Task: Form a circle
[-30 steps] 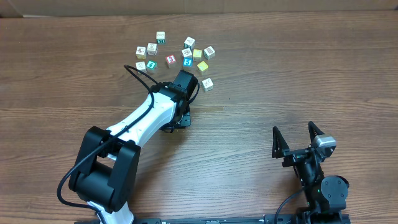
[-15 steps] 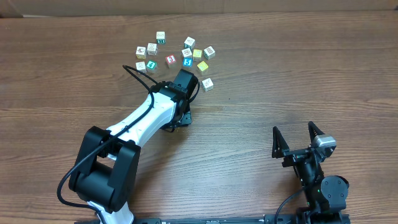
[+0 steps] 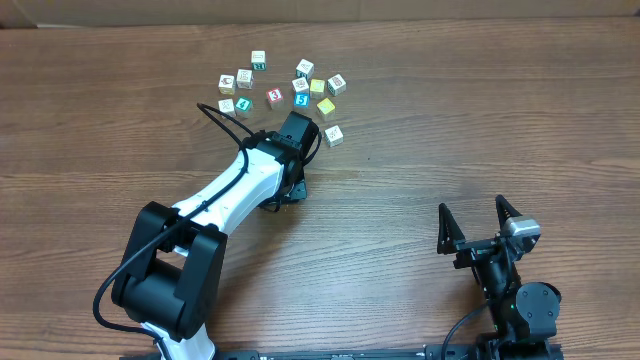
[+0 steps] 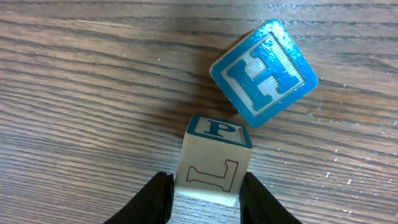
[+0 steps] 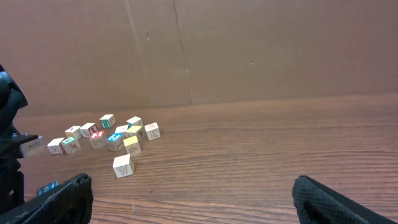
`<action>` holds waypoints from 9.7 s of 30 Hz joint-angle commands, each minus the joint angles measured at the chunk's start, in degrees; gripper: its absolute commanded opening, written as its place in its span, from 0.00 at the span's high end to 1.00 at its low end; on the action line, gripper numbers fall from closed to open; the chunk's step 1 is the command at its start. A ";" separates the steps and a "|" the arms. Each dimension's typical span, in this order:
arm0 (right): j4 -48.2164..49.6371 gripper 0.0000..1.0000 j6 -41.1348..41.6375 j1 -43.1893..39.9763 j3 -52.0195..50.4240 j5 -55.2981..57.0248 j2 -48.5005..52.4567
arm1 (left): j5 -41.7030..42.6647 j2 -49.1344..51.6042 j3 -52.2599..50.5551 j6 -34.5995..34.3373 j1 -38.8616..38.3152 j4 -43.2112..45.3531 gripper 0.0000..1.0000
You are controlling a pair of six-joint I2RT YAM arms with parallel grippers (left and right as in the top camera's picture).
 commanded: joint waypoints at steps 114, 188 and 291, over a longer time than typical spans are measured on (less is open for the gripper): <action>2.95 0.00 0.20 -0.15 2.40 -10.60 -0.09 | 3.30 -1.27 29.81 -0.11 30.27 -16.39 0.00; -52.87 0.37 -1.81 21.81 113.70 0.79 131.05 | 3.30 -1.27 29.81 -0.11 30.27 -16.37 0.00; -52.52 0.70 -1.70 33.00 101.31 -1.79 124.76 | 3.32 -1.27 29.81 -0.11 30.23 -16.33 0.00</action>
